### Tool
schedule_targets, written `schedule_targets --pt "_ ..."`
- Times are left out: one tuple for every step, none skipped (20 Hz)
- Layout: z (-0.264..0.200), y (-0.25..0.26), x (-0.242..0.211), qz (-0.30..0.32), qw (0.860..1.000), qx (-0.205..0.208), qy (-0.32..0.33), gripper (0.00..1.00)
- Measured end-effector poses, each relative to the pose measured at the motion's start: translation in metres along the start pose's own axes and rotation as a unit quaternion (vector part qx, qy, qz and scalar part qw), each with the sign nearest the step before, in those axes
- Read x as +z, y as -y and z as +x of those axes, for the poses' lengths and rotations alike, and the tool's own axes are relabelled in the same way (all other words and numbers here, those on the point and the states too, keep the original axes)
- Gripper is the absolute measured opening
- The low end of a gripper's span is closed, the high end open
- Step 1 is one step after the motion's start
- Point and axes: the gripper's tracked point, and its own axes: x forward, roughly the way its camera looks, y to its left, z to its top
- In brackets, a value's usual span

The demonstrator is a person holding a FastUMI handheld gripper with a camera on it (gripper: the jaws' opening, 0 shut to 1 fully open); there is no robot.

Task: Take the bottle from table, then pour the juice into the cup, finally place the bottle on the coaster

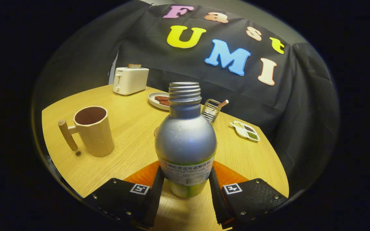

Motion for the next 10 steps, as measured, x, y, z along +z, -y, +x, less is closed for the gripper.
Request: schedule_targets --pt "0.000 -0.003 0.005 -0.006 1.000 0.003 -0.001 0.69" --pt "0.000 -0.005 0.009 -0.014 1.000 0.003 -0.001 0.69" --pt "0.001 -0.007 0.014 -0.025 1.000 0.003 -0.003 0.69" --pt "0.001 -0.009 0.016 -0.041 0.999 0.003 -0.006 0.69" --pt "0.002 -0.010 0.020 -0.060 0.998 0.000 -0.007 0.69" --pt "0.001 -0.011 0.024 -0.082 0.997 -0.003 -0.007 0.69" --pt "0.000 -0.012 0.028 -0.102 0.995 -0.005 -0.009 0.69" --pt "0.001 -0.013 0.030 -0.115 0.993 -0.004 -0.010 0.69" --pt "0.002 -0.014 0.031 -0.125 0.992 -0.002 -0.010 0.69" --pt "0.004 -0.014 0.034 -0.134 0.991 -0.001 -0.012 0.69"
